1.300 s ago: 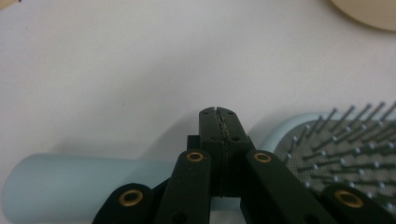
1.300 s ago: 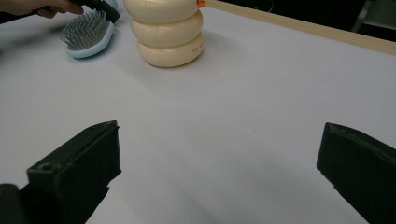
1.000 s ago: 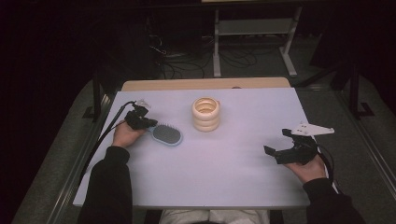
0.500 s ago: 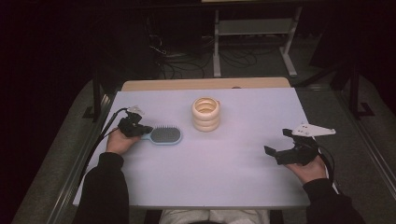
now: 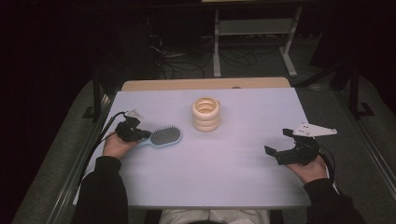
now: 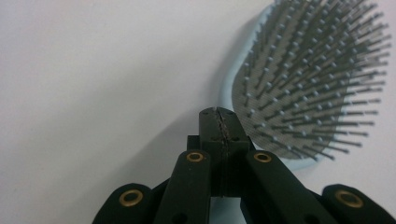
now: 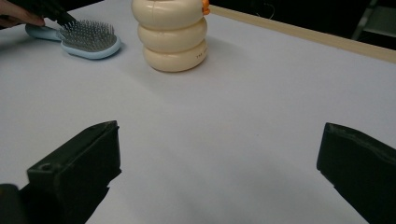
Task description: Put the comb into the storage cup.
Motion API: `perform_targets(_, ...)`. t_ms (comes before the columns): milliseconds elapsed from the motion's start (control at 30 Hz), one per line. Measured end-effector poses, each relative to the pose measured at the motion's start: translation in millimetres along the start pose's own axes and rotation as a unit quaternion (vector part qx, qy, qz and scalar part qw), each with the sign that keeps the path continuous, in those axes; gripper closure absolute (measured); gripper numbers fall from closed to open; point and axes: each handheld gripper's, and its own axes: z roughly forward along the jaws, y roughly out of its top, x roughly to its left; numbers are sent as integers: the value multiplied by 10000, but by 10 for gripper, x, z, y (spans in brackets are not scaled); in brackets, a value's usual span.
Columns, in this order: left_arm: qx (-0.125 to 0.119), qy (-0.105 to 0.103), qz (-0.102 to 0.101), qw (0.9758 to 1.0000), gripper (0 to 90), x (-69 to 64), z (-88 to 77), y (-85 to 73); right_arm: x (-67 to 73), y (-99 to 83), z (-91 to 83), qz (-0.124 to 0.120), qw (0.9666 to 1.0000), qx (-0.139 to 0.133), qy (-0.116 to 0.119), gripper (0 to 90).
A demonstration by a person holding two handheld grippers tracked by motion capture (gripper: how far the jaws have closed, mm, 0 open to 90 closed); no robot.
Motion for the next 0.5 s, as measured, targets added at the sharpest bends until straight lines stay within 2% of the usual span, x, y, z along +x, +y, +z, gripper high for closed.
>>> perform_targets(500, 199, -71, 142, 9997, 900, -149, -99, -73, 17, 4, -11, -25, 10000, 26, 6, 0)
